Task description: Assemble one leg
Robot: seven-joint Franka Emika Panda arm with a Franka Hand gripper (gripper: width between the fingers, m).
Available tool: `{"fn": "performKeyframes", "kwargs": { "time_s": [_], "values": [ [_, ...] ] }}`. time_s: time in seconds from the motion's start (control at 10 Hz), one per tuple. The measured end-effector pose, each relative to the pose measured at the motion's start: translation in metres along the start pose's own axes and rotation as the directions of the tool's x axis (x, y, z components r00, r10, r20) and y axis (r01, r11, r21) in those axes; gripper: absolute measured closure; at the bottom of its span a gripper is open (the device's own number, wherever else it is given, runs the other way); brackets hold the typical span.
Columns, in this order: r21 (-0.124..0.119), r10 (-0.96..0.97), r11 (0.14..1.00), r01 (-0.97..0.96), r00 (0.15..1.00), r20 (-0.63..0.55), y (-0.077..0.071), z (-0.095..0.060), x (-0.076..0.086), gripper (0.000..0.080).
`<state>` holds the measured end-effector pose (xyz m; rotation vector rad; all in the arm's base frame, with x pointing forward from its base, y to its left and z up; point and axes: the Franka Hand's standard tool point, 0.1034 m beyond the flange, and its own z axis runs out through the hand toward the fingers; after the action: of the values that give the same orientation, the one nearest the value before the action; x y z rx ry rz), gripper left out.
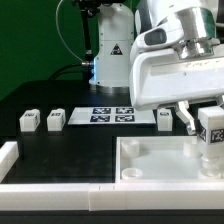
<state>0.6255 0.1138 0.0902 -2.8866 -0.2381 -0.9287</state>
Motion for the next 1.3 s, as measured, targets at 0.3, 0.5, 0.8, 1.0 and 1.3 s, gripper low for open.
{"fn": "performKeyframes", "kwargs": {
  "time_s": [0.3,0.5,0.8,1.0,1.3],
  "values": [
    [-0.001,0.001,1.0,-0.001,1.0,0.009,0.003,0.005,-0.002,0.0508],
    [0.0,0.002,1.0,-0.002,1.0,0.01,0.003,0.013,-0.003,0.0508],
    [-0.002,0.016,1.0,-0.016,1.0,0.019,0.002,0.021,-0.012,0.0508],
    [-0.002,0.017,1.0,-0.017,1.0,0.015,0.002,0.021,-0.012,0.0508],
    [-0.001,0.013,1.0,-0.013,1.0,0.024,0.002,0.022,-0.014,0.0282]
  ]
}}
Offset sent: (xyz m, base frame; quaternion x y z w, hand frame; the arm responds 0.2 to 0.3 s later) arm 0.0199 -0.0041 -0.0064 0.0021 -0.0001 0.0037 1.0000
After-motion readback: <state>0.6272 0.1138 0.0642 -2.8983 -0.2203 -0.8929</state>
